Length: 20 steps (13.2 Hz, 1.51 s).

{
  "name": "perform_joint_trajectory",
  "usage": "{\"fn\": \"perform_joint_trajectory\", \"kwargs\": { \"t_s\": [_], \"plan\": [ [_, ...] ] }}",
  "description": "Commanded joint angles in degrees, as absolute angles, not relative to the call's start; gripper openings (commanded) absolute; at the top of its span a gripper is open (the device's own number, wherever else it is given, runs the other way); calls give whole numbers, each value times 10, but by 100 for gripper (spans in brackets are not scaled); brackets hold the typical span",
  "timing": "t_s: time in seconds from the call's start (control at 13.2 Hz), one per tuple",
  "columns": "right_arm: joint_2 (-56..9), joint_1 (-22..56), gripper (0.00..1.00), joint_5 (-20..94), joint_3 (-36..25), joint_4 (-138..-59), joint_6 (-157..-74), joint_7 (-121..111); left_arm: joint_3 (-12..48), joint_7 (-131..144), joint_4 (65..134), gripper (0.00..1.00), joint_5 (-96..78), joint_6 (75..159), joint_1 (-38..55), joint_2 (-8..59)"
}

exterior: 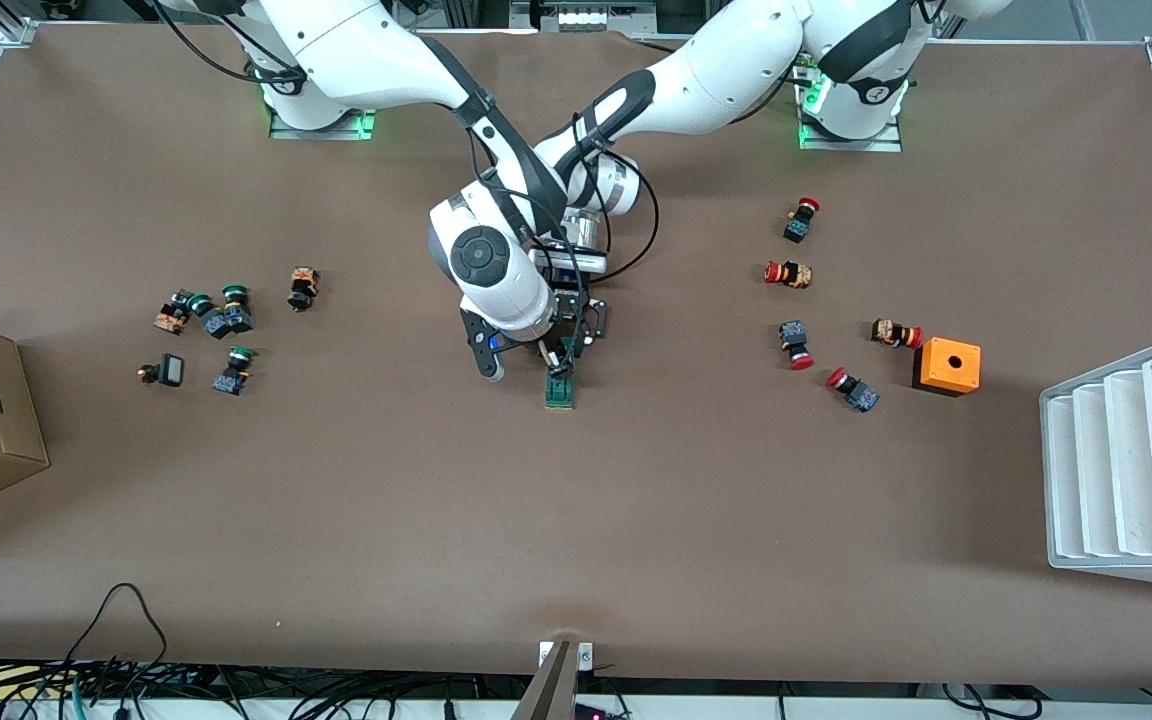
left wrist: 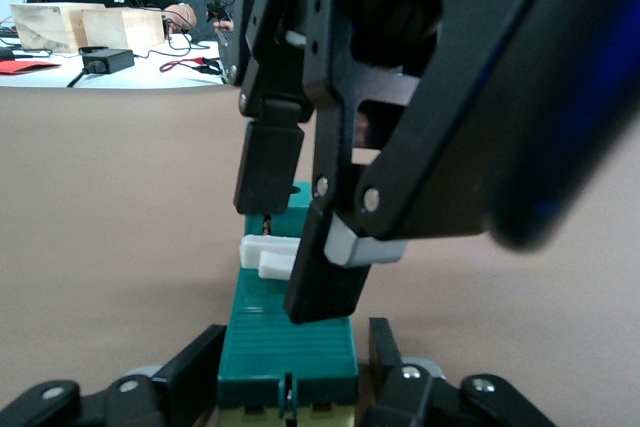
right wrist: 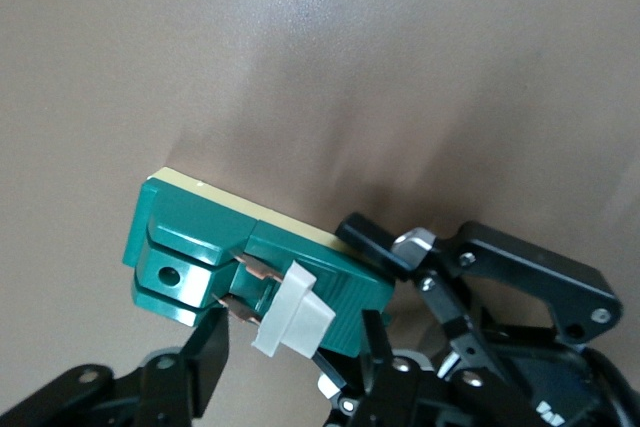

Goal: Close load switch with both arms
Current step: 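Push the white slider toward the switch pins with the right gripper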

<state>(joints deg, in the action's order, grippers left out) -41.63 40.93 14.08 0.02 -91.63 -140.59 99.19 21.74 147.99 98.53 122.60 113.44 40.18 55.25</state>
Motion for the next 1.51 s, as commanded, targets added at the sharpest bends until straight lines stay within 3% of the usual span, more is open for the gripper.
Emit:
{"fn": "perform_joint_trajectory", "kwargs": {
  "t_s": [0.0, 0.38, 0.61, 1.44],
  "plan": [
    [-402, 423, 59, 126, -6, -945, -1433, 1010, 213, 1475, 964, 61, 1238, 1147, 409, 564],
    [-403, 421, 52, 117, -6, -945, -1439, 1010, 213, 1475, 964, 62, 1238, 1147, 409, 564],
    [-402, 416, 41, 115, -7, -938, -1439, 1004, 213, 1475, 964, 62, 1238, 1147, 409, 564],
    [-404, 410, 32, 107, -11, -919, -1444, 1004, 213, 1475, 963, 61, 1238, 1147, 410, 564]
  ]
}}
